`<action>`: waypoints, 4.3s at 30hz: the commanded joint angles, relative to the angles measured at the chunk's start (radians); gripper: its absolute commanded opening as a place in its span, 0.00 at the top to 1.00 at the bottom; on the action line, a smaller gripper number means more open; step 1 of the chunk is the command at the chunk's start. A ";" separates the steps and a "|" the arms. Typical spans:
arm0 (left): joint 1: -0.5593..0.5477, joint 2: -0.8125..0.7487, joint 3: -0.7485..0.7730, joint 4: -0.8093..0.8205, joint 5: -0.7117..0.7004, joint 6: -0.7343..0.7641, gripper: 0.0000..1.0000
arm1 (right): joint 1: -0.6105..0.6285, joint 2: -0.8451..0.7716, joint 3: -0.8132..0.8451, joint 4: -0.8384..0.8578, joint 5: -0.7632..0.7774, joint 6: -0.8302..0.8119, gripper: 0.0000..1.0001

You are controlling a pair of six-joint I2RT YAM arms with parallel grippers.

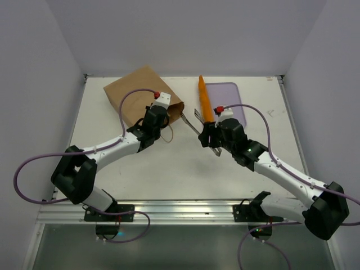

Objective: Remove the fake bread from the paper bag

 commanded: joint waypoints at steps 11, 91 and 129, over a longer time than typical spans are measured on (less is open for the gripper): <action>0.003 -0.060 0.002 0.032 0.036 -0.053 1.00 | 0.105 0.050 -0.044 0.131 -0.015 0.100 0.41; 0.000 -0.071 0.004 0.032 0.080 -0.059 1.00 | 0.042 0.781 0.198 0.752 -0.299 0.522 0.62; 0.006 -0.034 0.024 0.018 0.063 -0.059 1.00 | -0.010 0.135 -0.107 0.352 -0.320 0.363 0.92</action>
